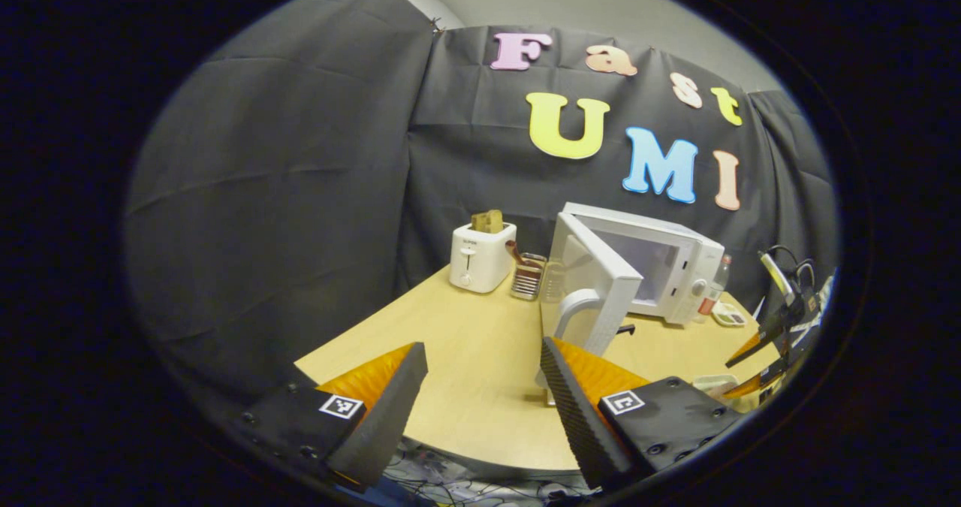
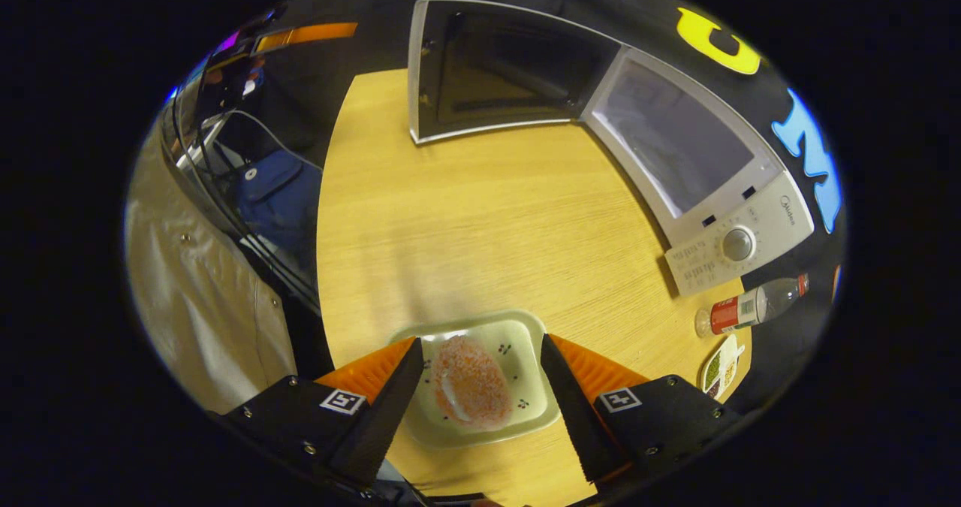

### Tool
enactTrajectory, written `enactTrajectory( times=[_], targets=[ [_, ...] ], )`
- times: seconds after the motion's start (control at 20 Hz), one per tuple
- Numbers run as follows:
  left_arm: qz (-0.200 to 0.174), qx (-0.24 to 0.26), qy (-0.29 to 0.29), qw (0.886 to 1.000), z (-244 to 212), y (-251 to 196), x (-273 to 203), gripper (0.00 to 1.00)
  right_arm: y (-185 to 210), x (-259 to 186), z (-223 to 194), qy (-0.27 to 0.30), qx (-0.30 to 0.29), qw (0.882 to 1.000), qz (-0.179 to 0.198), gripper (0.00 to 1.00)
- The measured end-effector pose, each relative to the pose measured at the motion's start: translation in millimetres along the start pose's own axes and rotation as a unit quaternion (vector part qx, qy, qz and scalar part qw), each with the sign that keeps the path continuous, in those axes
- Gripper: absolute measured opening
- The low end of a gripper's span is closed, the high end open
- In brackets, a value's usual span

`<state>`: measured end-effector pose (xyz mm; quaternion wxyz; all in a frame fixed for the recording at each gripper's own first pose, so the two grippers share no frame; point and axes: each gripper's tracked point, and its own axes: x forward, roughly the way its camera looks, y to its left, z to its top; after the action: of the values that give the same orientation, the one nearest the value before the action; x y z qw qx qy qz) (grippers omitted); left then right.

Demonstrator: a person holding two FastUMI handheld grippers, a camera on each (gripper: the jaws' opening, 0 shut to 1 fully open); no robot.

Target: Open the microwave oven with the left hand, put the food in, and close the microwave oven.

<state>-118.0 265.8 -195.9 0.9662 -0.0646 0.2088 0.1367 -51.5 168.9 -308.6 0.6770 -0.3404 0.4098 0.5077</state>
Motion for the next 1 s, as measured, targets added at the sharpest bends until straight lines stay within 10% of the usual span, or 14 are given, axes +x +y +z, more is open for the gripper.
enactTrajectory(
  times=[1.0],
  targets=[
    [0.015, 0.004, -0.009, 1.0, 7, -12, -3, 1.0, 8, 21, -30, 0.026, -0.028, 0.999, -0.022, 0.66]
  ],
)
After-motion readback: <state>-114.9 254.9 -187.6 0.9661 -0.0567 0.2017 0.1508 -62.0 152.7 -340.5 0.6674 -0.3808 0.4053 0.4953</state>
